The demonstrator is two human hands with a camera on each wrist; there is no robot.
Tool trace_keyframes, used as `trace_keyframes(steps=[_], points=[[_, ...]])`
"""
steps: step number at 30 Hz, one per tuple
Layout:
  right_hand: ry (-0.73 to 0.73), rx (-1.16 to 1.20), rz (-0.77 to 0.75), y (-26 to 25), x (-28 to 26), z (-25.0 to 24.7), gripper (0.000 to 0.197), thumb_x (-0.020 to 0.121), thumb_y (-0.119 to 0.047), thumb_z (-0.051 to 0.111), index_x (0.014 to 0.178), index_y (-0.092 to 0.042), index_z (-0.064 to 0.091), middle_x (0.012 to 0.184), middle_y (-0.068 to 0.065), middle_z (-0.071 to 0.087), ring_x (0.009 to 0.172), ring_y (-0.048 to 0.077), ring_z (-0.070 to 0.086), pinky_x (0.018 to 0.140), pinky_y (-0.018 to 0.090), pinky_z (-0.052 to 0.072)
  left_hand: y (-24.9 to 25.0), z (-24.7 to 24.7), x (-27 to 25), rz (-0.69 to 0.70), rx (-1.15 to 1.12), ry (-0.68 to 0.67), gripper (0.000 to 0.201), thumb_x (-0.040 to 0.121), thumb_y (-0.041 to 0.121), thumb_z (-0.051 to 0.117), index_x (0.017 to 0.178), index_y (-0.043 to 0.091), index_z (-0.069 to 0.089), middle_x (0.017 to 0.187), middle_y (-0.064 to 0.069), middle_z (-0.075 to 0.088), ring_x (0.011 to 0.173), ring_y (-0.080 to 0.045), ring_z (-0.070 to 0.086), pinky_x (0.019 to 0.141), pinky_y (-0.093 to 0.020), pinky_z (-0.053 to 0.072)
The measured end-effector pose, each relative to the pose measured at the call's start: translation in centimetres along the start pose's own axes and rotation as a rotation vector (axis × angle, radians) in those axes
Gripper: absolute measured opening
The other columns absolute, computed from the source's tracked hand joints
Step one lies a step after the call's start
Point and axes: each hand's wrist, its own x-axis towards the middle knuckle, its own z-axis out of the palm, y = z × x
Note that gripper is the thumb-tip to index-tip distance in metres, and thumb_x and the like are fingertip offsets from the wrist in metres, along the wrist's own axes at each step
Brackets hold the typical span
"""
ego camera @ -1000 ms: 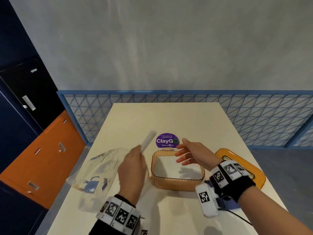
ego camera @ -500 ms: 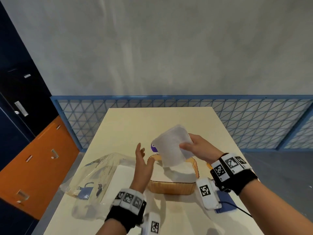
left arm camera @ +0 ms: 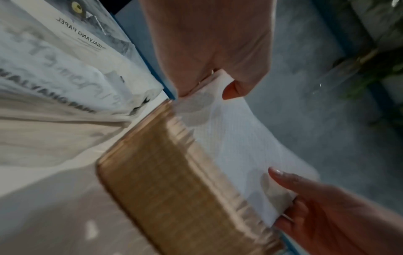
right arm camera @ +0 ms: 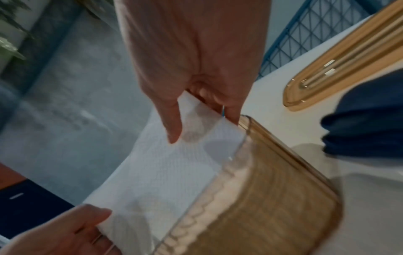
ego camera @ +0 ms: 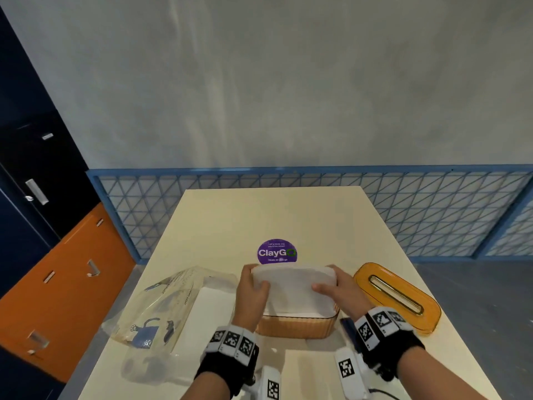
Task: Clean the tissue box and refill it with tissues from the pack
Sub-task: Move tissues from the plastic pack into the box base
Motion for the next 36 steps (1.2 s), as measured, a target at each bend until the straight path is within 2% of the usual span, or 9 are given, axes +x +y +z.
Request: trace_keyframes(steps=[6, 11, 16, 22, 25, 28, 30, 32, 36], points=[[0.080, 0.006, -0.002, 0.5, 0.4, 1.1, 0.037, 0.082, 0.008, 0.055, 0.115, -0.010, 0.055, 0.107, 0.009, 0.062, 0.098, 0.022, 0.056, 0.083, 0.029, 0.043, -1.2, 0.9, 0.0, 0.027, 0.088, 0.031, 0.020, 0.086, -0.007, 0.041, 0.094, 0.011, 0.043, 0.080, -0.001, 0.051, 0.076, -0.019, 0.049, 0.060, -0.020, 0.039], [0.043, 0.042, -0.039, -0.3, 0.6, -0.1, 0.031, 0.080, 0.009, 0.056, 0.099, -0.016, 0.053, 0.089, 0.002, 0.059, 0.086, 0.021, 0.055, 0.077, 0.033, 0.048, -1.1, 0.3, 0.2, 0.126, 0.111, 0.090, 0.033, 0.083, -0.007, 0.047, 0.105, 0.017, 0.042, 0.091, 0.003, 0.052, 0.083, -0.010, 0.054, 0.066, -0.008, 0.044], [0.082, 0.016, -0.020, 0.8, 0.5, 0.7, 0.029, 0.079, 0.010, 0.056, 0.082, -0.019, 0.051, 0.080, 0.001, 0.057, 0.081, 0.021, 0.052, 0.066, 0.027, 0.042, -1.8, 0.8, 0.1, 0.107, 0.189, 0.028, 0.044, 0.084, -0.003, 0.045, 0.121, 0.021, 0.040, 0.093, -0.005, 0.058, 0.085, -0.027, 0.059, 0.079, -0.039, 0.051], [0.075, 0.037, -0.021, 0.3, 0.7, 0.4, 0.029, 0.081, 0.005, 0.057, 0.093, -0.020, 0.051, 0.088, 0.002, 0.058, 0.084, 0.019, 0.055, 0.079, 0.037, 0.048, -1.1, 0.7, 0.4, 0.164, 0.095, 0.086, 0.050, 0.085, -0.007, 0.043, 0.122, 0.027, 0.036, 0.094, 0.007, 0.055, 0.084, -0.010, 0.057, 0.069, -0.012, 0.048], [0.054, -0.022, 0.048, 0.8, 0.9, 0.4, 0.031, 0.082, 0.007, 0.054, 0.103, -0.014, 0.047, 0.096, 0.006, 0.056, 0.094, 0.023, 0.054, 0.081, 0.033, 0.046, -2.2, 0.9, 0.4, 0.113, 0.176, 0.022, 0.056, 0.090, 0.004, 0.041, 0.128, 0.043, 0.026, 0.095, -0.005, 0.057, 0.082, -0.024, 0.057, 0.081, -0.036, 0.052], [0.108, -0.068, 0.081, 0.9, 1.9, 0.6, 0.025, 0.086, 0.003, 0.051, 0.105, -0.011, 0.046, 0.107, 0.011, 0.058, 0.104, 0.028, 0.056, 0.090, 0.039, 0.048, -2.2, 1.3, 1.1, 0.087, 0.249, 0.047, 0.059, 0.095, 0.007, 0.038, 0.143, 0.035, 0.017, 0.103, -0.006, 0.059, 0.088, -0.023, 0.056, 0.100, -0.051, 0.041], [0.162, -0.099, 0.125, 0.7, 2.7, 0.7, 0.025, 0.087, -0.001, 0.052, 0.111, -0.007, 0.049, 0.114, 0.016, 0.061, 0.105, 0.031, 0.058, 0.092, 0.044, 0.049, -1.5, 1.6, 1.8, 0.036, 0.321, 0.101, 0.061, 0.096, 0.007, 0.038, 0.148, 0.025, 0.013, 0.081, 0.000, 0.058, 0.078, -0.020, 0.053, 0.108, -0.050, 0.032], [0.165, -0.152, 0.175, 0.7, 3.1, 0.8, 0.033, 0.087, -0.004, 0.051, 0.120, -0.005, 0.047, 0.117, 0.018, 0.062, 0.105, 0.032, 0.060, 0.088, 0.038, 0.050, -0.5, 1.7, 2.2, -0.074, 0.439, 0.086, 0.066, 0.096, 0.008, 0.039, 0.150, 0.023, 0.004, 0.060, 0.004, 0.047, 0.072, -0.019, 0.049, 0.111, -0.050, 0.024], [0.142, -0.306, 0.213, 1.0, 2.7, 1.4, 0.047, 0.086, -0.002, 0.051, 0.132, -0.007, 0.040, 0.119, 0.019, 0.062, 0.107, 0.032, 0.060, 0.079, 0.028, 0.047, 0.3, 2.0, 2.5, -0.238, 0.690, -0.045, 0.083, 0.092, 0.004, 0.042, 0.148, 0.025, -0.015, 0.071, 0.000, 0.053, 0.081, -0.017, 0.050, 0.112, -0.055, 0.013]])
